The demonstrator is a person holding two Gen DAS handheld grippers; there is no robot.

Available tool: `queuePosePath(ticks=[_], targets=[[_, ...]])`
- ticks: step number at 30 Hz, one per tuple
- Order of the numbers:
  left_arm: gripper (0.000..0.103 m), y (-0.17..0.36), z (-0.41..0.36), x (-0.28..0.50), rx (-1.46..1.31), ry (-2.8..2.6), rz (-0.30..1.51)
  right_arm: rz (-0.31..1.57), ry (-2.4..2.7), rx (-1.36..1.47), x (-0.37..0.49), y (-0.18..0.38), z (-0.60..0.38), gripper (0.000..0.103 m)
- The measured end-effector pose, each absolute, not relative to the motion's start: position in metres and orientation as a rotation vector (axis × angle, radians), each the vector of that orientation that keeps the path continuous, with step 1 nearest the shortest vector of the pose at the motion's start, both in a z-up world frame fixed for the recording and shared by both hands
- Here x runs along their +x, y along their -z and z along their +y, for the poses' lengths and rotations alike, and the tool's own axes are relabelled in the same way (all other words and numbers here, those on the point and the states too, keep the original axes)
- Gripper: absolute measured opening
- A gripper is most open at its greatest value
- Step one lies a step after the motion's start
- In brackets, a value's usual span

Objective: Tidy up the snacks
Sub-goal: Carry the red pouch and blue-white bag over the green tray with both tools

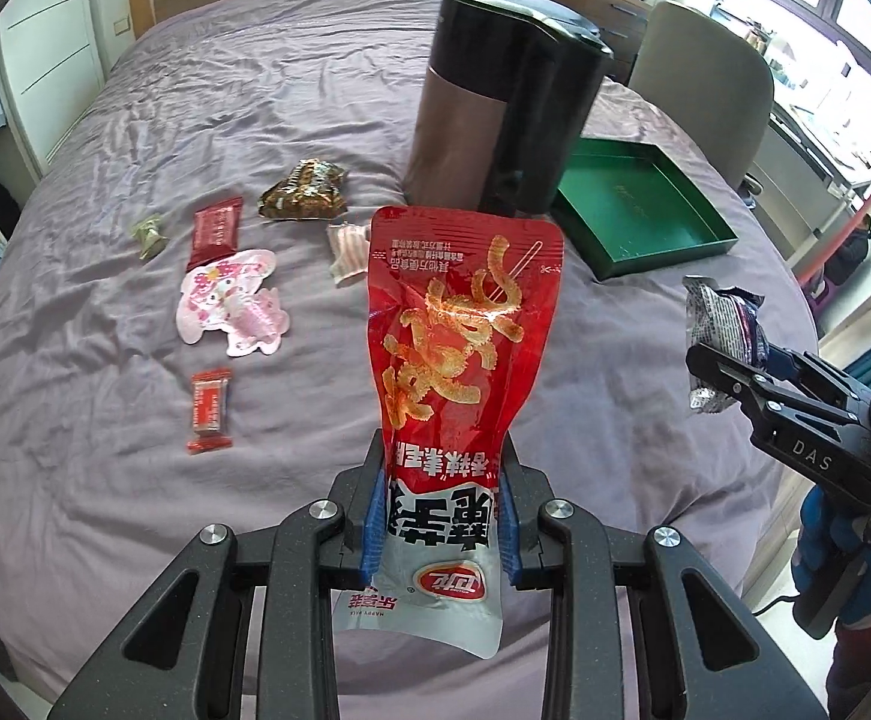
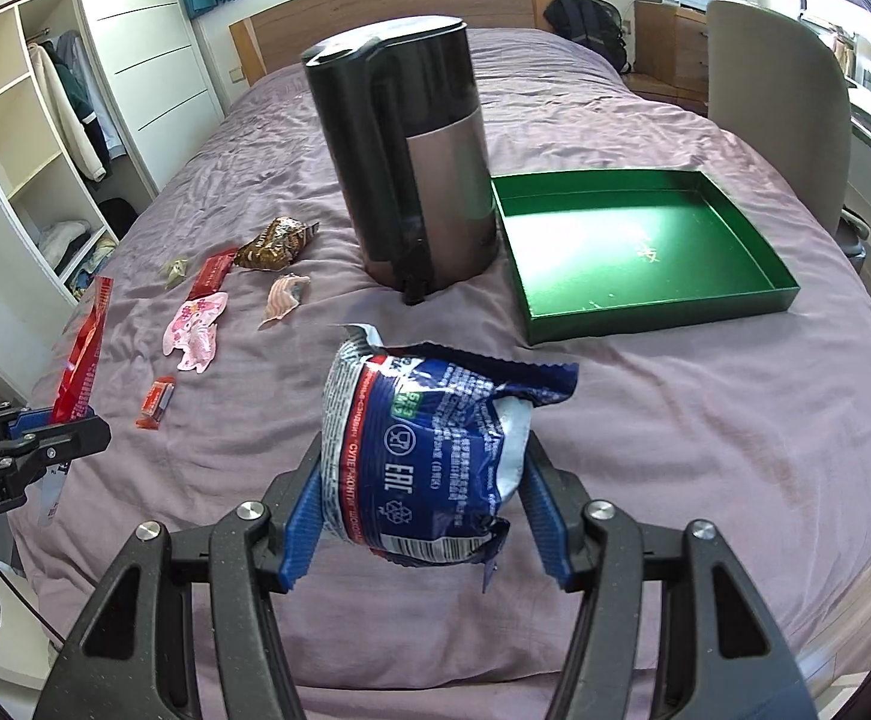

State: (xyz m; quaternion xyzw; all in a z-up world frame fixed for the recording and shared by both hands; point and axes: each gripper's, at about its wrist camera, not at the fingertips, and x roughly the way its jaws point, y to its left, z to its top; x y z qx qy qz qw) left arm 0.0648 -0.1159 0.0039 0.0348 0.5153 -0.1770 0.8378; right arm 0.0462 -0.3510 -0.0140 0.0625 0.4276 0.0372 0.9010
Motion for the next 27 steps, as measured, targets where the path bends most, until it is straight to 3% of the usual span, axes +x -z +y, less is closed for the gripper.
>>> queuePosePath(ticks=[12, 27], targets=[[0.026, -0.006, -0.255, 0.097, 0.229, 0.555, 1.099, 0.828, 0.047, 0.17, 0.091, 0.014, -0.451, 0.103], [0.027, 0.042, -0.395, 0.238, 0.207, 0.528, 1.144, 0.79, 0.183, 0.203, 0.217, 0.038, -0.553, 0.103]])
